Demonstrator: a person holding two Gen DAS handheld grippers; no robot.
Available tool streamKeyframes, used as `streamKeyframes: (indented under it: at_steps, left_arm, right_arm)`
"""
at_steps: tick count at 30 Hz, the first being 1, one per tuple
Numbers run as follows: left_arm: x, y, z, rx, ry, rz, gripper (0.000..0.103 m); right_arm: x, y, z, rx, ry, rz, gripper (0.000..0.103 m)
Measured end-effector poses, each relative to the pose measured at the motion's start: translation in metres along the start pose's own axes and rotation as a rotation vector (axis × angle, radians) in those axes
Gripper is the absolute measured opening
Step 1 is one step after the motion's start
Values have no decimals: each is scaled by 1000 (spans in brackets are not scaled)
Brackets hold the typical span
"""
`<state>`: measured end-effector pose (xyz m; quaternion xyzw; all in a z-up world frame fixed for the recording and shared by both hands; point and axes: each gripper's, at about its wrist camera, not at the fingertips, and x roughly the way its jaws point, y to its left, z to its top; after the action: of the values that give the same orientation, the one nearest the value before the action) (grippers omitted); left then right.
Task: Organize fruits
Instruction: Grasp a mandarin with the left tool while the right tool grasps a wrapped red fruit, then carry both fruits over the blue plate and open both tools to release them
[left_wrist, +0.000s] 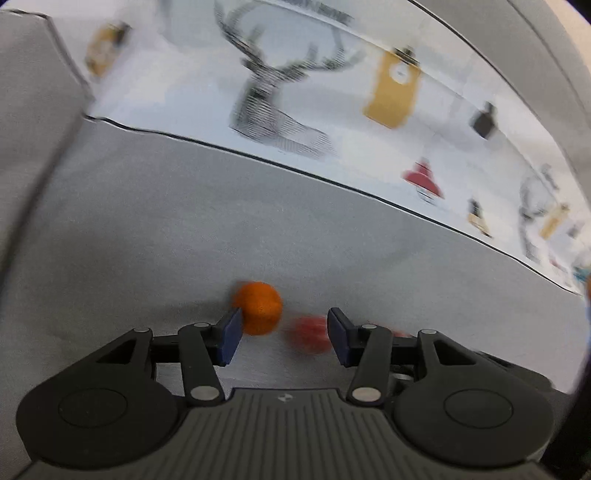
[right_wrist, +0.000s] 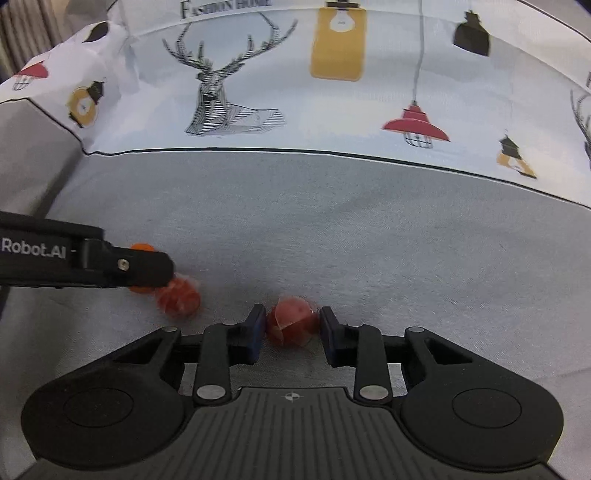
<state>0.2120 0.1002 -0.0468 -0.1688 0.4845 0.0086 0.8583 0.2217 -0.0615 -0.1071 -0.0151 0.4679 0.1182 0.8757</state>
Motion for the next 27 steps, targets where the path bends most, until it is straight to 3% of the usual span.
streamKeyframes:
  at_steps: [3, 5, 8, 14, 16, 18, 22, 25, 26, 27]
  left_arm:
    - [-11, 2, 1, -34, -46, -32, 53]
    - [-15, -7, 2, 20, -73, -71, 53]
    - [-8, -20, 0, 89, -49, -133, 52]
    - [-6, -8, 7, 84, -109, 30, 52]
    - [2, -2, 7, 75, -57, 21, 52]
    - [14, 1, 3, 39, 16, -42, 53]
    - [17, -5, -1, 49, 20, -88, 53]
    - [20, -8, -3, 48, 41, -169, 53]
    - [20, -11, -6, 62, 49, -177, 48]
    - [22, -14, -8, 83, 58, -173, 36]
  right_arm:
    - [-7, -5, 3, 19, -22, -18, 33]
    - [-12, -7, 5, 32, -39, -26, 33]
    - [-17, -13, 7, 57, -55, -53, 33]
    - [-21, -28, 7, 111, -52, -66, 33]
    - [-22, -31, 8, 123, -55, -61, 33]
    - [-24, -32, 9, 140, -61, -50, 33]
    - [-36, -36, 9, 175, -90, -21, 33]
    - [-52, -44, 9, 192, -96, -16, 33]
    - [-58, -48, 10, 203, -101, -16, 33]
    - [-65, -53, 10, 215, -108, -14, 33]
